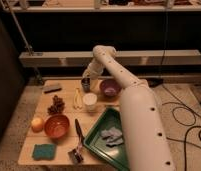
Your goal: Stack cups on top of each other
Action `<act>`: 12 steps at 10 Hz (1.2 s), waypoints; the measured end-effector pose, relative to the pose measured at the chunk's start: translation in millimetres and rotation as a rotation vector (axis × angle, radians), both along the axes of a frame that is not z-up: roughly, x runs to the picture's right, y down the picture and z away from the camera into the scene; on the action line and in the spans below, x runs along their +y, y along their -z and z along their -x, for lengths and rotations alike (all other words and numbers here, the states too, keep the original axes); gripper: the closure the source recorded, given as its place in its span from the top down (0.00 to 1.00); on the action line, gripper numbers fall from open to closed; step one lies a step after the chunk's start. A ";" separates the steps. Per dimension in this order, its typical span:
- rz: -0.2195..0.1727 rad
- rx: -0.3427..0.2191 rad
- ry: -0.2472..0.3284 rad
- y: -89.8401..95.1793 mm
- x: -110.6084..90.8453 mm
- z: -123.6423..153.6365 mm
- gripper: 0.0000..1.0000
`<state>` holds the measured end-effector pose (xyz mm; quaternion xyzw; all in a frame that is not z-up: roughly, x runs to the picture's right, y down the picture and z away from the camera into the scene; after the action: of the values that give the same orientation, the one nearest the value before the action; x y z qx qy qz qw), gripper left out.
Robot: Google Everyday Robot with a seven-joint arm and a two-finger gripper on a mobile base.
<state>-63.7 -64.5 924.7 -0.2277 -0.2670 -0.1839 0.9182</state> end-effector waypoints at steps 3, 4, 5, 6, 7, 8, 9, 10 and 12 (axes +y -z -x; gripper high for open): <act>0.014 -0.002 0.040 13.7 -10.5 7.1 0.80; 0.023 0.001 0.052 10.5 -10.3 8.5 0.80; 0.033 0.006 0.076 -1.2 -7.3 15.5 0.80; 0.035 0.010 0.085 -8.0 -5.3 17.3 0.80; 0.036 0.014 0.091 -13.8 -5.0 17.5 0.80; 0.035 0.018 0.090 -16.8 -5.5 15.3 0.80; 0.029 0.023 0.088 -20.4 -4.7 13.7 0.80; 0.020 0.035 0.081 -23.9 -4.7 10.8 0.80; -0.004 0.062 0.075 -30.8 -4.3 6.9 0.80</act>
<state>-70.6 -68.9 955.5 -0.2412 -0.2292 -0.2114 0.9190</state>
